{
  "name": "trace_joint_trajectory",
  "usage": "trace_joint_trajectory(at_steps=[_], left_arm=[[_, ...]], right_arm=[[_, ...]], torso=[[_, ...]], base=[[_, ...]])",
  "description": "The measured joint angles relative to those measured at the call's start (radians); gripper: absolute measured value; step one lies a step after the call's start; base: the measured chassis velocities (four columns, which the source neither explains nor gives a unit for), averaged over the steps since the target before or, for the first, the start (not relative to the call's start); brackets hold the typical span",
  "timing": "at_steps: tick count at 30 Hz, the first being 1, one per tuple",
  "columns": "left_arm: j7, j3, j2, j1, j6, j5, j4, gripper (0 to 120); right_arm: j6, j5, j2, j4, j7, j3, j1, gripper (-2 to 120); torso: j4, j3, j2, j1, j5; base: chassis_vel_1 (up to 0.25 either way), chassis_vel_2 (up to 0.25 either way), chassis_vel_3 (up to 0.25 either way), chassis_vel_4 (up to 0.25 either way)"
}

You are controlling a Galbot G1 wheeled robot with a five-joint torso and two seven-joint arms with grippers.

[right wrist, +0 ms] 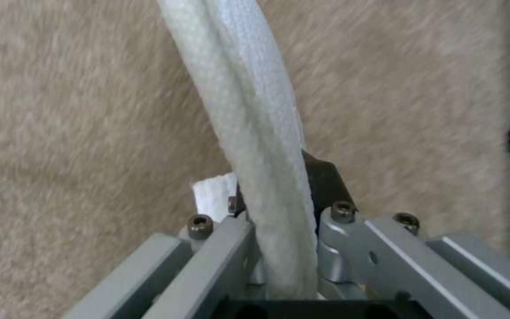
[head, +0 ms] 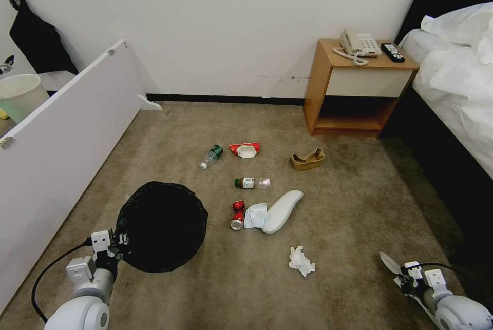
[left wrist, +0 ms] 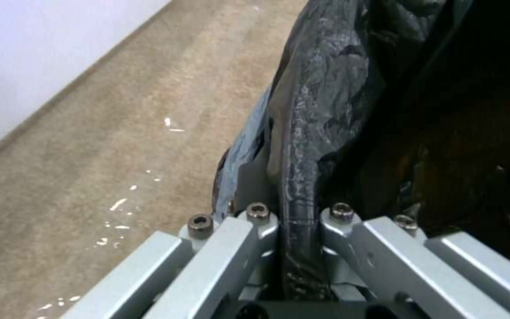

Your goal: Pick up the trash bin and place the garbage on the floor into it.

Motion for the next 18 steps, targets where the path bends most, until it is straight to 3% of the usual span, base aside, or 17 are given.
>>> trace_joint_trajectory(at_steps=[11, 18], left_arm=[[-0.023, 0.039, 0.088, -0.023, 0.063, -0.107, -0.015, 2], [-0.036, 0.063, 0.109, -0.034, 0.090, -0.156, -0.027, 2]], right_arm=[[0.030, -0.047, -0.125, 0.160, 0.022, 0.239, -0.154, 3], [0.032, -0.045, -0.179, 0.270, 0.045, 0.337, -0.205, 3]], torso=[[-0.0001, 0.000, 0.000, 0.000, 0.0000], [0.0000, 0.000, 0.000, 0.000, -0.0002]], base=[[0.000, 0.000, 0.000, 0.000], [0.000, 0.000, 0.000, 0.000]])
